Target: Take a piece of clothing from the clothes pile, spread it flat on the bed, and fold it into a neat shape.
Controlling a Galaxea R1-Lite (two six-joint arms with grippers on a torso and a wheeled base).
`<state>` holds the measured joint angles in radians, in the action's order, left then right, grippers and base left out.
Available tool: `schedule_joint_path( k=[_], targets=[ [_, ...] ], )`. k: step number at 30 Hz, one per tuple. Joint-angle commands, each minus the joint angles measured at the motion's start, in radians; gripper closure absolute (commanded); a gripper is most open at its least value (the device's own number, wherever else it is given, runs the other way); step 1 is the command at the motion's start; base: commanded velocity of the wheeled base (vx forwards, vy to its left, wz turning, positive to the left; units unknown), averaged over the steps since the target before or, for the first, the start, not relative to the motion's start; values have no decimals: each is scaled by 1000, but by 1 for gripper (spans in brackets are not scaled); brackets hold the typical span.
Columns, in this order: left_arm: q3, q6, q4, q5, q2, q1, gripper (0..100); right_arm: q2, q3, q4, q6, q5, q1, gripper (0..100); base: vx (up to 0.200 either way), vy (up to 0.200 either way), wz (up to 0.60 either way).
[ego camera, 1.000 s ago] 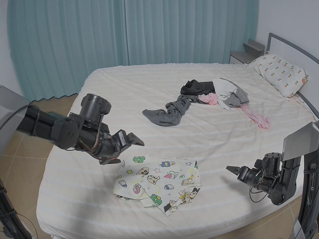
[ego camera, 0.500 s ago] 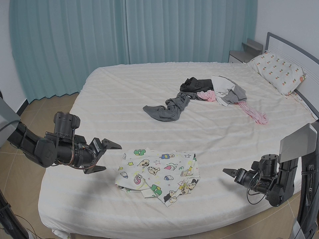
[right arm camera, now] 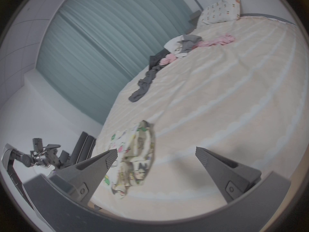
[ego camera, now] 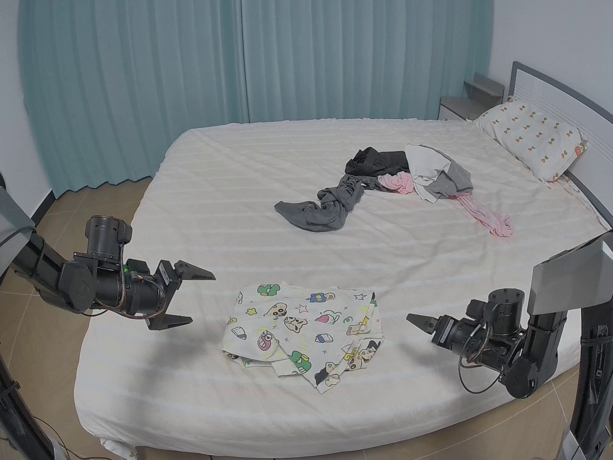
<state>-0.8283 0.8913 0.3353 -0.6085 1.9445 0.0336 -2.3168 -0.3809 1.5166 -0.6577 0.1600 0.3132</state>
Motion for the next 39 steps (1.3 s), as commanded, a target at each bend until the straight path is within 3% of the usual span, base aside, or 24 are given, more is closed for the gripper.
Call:
schedule_joint_path(
  k=[1, 2, 5, 10, 19, 39],
  targets=[
    [-15, 2, 31, -10, 59, -35, 0, 30, -133, -107, -11, 0, 89, 0, 0, 200, 0],
    [-14, 2, 34, -10, 62, -35, 0, 28, -136, -111, -17, 1, 93, 0, 0, 200, 0],
    [12, 0, 97, -10, 90, -37, 0, 20, -122, -122, -145, 1, 164, 0, 0, 200, 0],
    [44, -2, 183, -11, 117, -38, 0, 17, -39, -118, -143, 24, 195, 0, 0, 80, 0],
    [206, -2, 501, -8, 151, -35, 0, -23, -36, -199, -134, 49, 214, 0, 0, 0, 0],
    [209, -6, 508, 0, 157, -32, 0, -50, -145, -420, -25, 44, 161, 0, 0, 0, 0]
  ],
)
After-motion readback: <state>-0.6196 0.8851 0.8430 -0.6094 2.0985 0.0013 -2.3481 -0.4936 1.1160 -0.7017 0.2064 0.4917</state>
